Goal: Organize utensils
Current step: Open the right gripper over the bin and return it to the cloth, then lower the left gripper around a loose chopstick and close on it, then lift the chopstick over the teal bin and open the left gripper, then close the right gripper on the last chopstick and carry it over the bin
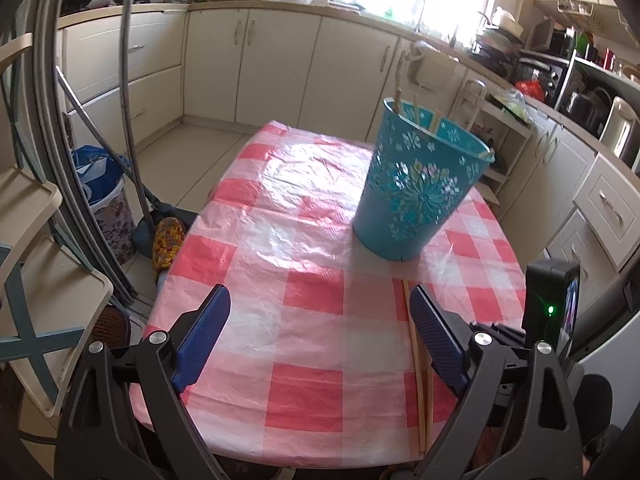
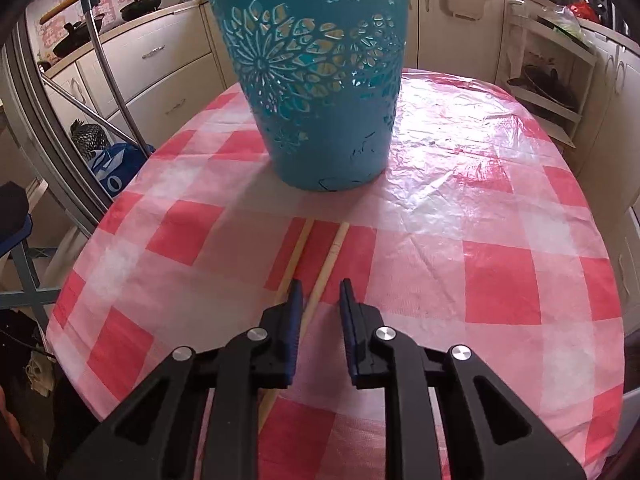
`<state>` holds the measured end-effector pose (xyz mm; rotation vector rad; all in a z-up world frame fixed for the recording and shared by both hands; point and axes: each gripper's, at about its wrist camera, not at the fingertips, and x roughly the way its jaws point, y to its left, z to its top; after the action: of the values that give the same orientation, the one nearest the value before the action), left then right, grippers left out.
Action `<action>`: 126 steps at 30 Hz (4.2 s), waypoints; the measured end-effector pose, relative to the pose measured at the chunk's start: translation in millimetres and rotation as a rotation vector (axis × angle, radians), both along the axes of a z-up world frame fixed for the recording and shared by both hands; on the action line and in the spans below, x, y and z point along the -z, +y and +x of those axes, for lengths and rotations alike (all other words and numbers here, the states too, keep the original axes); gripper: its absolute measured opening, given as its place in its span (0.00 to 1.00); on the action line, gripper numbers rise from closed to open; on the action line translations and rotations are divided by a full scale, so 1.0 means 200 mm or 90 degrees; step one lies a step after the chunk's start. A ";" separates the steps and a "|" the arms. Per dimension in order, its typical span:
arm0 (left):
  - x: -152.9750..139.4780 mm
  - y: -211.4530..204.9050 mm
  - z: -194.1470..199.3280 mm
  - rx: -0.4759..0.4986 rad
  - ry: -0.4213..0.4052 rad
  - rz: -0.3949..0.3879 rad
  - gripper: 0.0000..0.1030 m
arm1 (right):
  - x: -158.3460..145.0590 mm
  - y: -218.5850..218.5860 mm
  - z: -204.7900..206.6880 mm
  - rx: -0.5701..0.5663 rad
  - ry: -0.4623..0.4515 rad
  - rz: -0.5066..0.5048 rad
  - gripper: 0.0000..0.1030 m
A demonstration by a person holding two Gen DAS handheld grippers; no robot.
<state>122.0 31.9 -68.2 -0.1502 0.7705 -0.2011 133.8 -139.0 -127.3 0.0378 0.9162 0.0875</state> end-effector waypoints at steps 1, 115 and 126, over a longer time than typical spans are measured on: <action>0.01 -0.02 0.00 0.009 0.006 0.007 0.85 | 0.00 0.00 0.00 -0.013 0.004 -0.012 0.12; 0.01 0.09 0.13 -0.059 -0.089 -0.076 0.72 | -0.25 -0.55 -0.12 -0.052 -0.067 0.344 0.06; 0.03 0.07 0.04 -0.027 -0.065 -0.082 0.72 | -0.91 -0.48 0.16 -0.040 -0.321 0.427 0.06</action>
<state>129.6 45.1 -75.1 -0.2754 0.6516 -0.2169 166.2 -234.4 53.9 0.5853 0.3518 0.4406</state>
